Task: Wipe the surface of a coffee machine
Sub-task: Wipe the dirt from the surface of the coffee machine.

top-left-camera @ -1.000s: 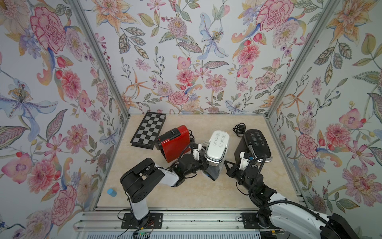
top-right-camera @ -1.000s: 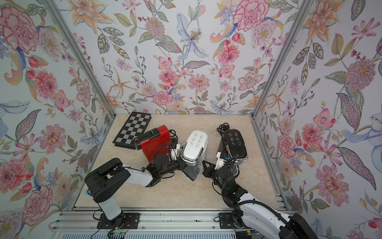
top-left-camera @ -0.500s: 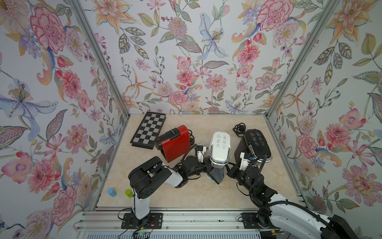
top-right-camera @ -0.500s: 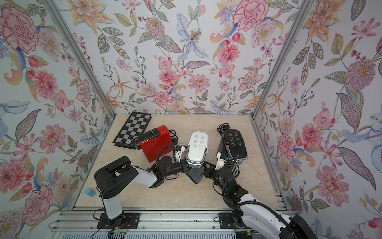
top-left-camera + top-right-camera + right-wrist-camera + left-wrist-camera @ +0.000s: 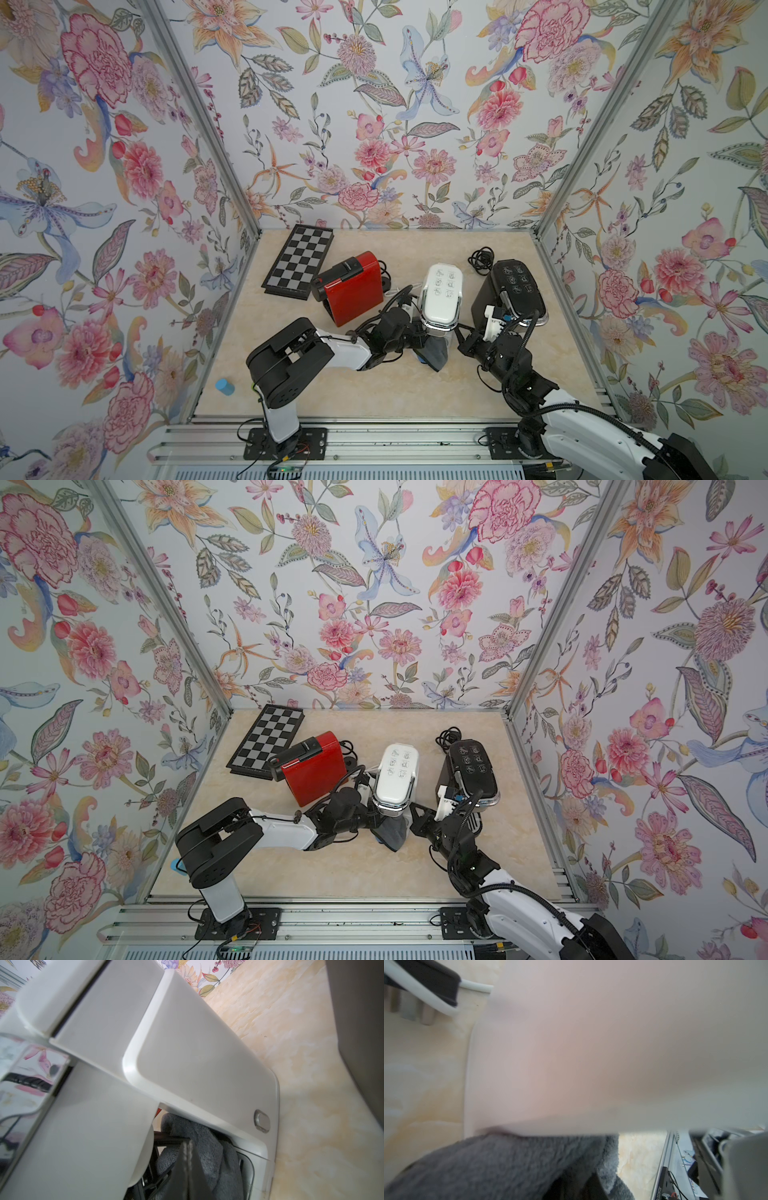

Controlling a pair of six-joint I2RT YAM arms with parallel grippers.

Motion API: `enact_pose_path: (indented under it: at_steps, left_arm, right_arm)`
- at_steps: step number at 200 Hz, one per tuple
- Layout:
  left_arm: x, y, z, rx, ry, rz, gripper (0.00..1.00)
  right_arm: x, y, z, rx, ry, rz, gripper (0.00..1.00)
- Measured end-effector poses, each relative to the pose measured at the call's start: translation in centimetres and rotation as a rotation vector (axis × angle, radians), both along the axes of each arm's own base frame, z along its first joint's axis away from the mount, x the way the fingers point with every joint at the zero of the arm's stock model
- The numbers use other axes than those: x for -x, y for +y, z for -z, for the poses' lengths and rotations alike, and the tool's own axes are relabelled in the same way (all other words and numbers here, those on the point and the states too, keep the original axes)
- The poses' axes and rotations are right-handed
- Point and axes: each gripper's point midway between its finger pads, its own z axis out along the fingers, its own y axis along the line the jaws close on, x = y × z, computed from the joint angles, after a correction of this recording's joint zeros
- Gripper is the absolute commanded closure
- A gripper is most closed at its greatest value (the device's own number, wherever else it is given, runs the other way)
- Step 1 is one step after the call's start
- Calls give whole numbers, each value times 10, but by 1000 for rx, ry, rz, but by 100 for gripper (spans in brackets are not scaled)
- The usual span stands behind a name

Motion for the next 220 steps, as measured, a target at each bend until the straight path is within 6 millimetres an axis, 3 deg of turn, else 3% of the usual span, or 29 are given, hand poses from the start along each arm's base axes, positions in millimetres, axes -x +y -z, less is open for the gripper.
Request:
enact_pose_path:
  at_steps: [54,132,220]
  left_arm:
    - [-7,25,-19,-7,-84,-101,100]
    - [-4,10,-58,203,-148,-70,100]
    - [1,-11,-37,257,-81,-12,100]
  right_arm:
    - [1,1,1,-3,0,-8,96]
    - [1,1,1,-2,0,-7,95]
    - [1,1,1,-2,0,-8,95]
